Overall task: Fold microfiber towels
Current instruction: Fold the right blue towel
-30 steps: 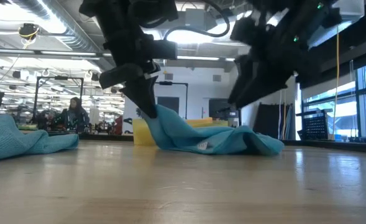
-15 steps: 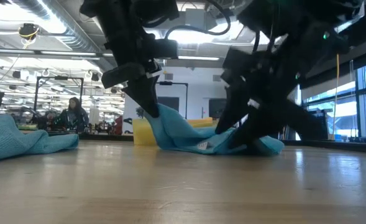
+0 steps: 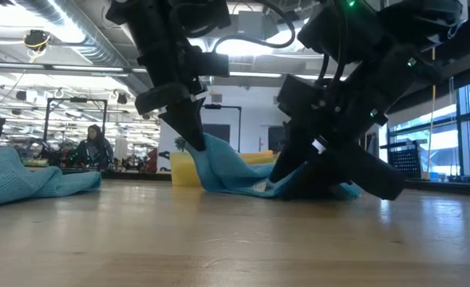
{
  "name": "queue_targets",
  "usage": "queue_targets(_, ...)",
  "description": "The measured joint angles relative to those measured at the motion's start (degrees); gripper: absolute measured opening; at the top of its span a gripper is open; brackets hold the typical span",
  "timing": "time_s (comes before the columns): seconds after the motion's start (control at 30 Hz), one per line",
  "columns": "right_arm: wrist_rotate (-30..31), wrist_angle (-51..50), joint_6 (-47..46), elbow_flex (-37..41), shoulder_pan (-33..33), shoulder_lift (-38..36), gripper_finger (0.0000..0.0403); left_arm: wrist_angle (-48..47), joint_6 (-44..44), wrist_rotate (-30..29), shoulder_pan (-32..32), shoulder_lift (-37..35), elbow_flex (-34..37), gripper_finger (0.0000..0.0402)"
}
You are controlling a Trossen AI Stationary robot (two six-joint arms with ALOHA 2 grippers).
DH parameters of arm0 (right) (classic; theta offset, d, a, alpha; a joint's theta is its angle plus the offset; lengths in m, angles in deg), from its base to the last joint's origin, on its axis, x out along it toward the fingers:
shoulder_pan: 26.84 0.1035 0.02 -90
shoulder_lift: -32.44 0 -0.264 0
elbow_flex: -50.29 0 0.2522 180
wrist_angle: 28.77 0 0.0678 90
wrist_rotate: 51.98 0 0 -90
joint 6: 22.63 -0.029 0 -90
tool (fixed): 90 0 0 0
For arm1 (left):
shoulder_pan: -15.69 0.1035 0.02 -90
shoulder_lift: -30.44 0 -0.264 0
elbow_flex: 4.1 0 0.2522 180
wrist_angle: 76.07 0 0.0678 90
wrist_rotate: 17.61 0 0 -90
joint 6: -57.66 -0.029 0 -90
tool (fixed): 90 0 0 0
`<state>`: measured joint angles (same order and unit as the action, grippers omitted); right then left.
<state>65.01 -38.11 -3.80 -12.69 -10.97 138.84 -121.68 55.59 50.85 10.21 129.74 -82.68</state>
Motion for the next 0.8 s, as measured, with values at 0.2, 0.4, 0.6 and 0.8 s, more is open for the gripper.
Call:
queue_targets(0.2, 0.0, 0.0, 0.5, 0.0, -1.0, 0.0, 0.0107, 0.0, 0.0, 0.0, 0.0, 0.0, 0.0, 0.0)
queue_targets(0.4, -5.4, 5.5, 0.9, 0.0, -1.5, -0.2, 0.0018, 0.0, 0.0, 0.0, 0.0, 0.0, 0.0, 0.0)
queue_targets(0.6, -8.7, 8.3, 0.6, 0.0, -1.0, -3.6, 0.0013, -1.5, 0.0, 0.0, -0.1, 0.0, 0.0, 0.0)
queue_targets(0.8, -7.5, 5.8, -1.0, 0.0, -1.0, -10.6, 0.0009, -6.1, 0.0, -2.0, -0.7, -0.8, -0.1, 0.0)
